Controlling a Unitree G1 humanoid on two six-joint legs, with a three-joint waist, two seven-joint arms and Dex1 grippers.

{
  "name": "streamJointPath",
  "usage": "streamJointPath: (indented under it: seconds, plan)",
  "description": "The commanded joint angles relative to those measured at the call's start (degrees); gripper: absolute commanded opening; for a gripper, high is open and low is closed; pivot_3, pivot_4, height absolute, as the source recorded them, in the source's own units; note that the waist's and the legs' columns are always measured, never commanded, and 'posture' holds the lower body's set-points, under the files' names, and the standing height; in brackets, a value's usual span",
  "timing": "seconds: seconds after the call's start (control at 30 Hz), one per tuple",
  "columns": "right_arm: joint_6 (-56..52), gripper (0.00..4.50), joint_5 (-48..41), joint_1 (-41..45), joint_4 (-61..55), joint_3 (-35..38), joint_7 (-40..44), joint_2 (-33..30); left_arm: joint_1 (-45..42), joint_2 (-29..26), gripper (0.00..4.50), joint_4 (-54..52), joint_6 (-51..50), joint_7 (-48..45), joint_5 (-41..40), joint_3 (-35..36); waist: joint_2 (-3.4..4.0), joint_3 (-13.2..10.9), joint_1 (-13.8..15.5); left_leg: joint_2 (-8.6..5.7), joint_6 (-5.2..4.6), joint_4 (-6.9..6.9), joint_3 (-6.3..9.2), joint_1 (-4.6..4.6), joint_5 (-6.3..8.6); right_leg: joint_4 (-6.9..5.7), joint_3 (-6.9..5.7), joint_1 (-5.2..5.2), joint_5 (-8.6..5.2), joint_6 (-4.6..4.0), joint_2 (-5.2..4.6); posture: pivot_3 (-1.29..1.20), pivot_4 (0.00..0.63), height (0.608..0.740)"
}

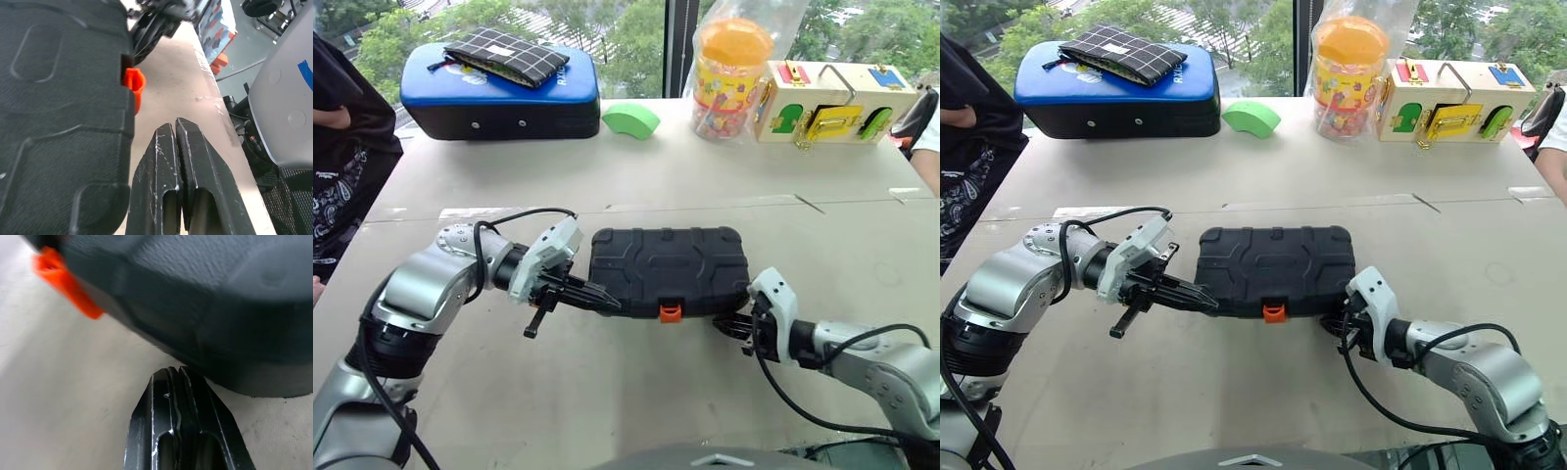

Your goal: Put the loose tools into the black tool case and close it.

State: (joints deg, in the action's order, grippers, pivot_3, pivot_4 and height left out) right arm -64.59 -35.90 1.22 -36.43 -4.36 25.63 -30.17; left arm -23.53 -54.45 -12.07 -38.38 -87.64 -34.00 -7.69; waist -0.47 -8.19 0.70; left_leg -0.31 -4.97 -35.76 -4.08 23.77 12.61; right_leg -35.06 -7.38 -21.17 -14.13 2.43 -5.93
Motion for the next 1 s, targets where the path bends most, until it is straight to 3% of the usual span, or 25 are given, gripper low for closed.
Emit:
streamJointPath:
  seconds: [0.03,0.23,0.43,0.6,0.77,1.0]
  plan:
    - [4.87,0.0,3.04,4.02,1.79,3.83,-4.12,2.29,0.93,-0.41,0.05,-1.83,0.13,1.27,-1.17,2.49,-0.02,0.01,-0.14,0.01,0.0,-0.03,-0.03,-0.03,0.0,0.0,0.03,0.0,-0.04,0.06,0.0,0.0,0.15,0.74]
    - [6.1,0.0,1.25,8.77,5.26,7.66,-3.54,4.18,1.79,0.69,0.05,-2.03,0.8,3.92,-0.92,3.27,0.15,-0.11,0.19,0.11,0.0,-0.36,-0.09,-0.03,0.0,-0.37,0.03,-0.06,-0.14,-0.11,-0.05,0.0,0.15,0.74]
    - [7.81,0.0,4.18,13.66,11.31,7.1,-3.37,3.16,-1.27,5.21,0.05,0.3,2.5,9.59,1.49,2.63,-0.01,-0.01,0.29,0.09,0.01,-0.26,-0.07,-0.01,-0.03,-0.56,0.01,-0.13,0.09,-0.19,-0.01,0.0,0.15,0.74]
    - [8.0,0.0,4.24,10.05,8.83,6.23,-0.33,-0.21,-6.46,11.82,0.05,5.31,5.65,17.57,9.52,-2.38,-0.02,0.02,0.39,0.07,-0.22,-0.28,-0.1,-0.03,-0.16,-0.56,0.01,-0.06,0.09,-0.17,0.02,0.0,0.15,0.74]
    - [6.22,0.0,1.05,7.17,2.16,5.69,-0.67,1.1,-7.6,11.34,0.05,9.18,7.33,17.3,17.41,-9.53,-0.03,0.06,0.12,0.07,-0.24,-0.32,-0.09,-0.05,-0.14,-0.59,0.05,-0.07,0.09,-0.15,0.02,0.0,0.15,0.74]
    - [6.57,0.0,4.51,8.69,3.99,-1.81,-4.93,7.15,-8.4,12.54,0.05,11.3,9.94,16.82,20.32,-11.97,0.01,0.43,0.28,0.09,-0.02,-0.32,-0.06,-0.09,0.02,-0.59,0.05,-0.07,0.05,-0.16,-0.06,0.0,0.15,0.74]
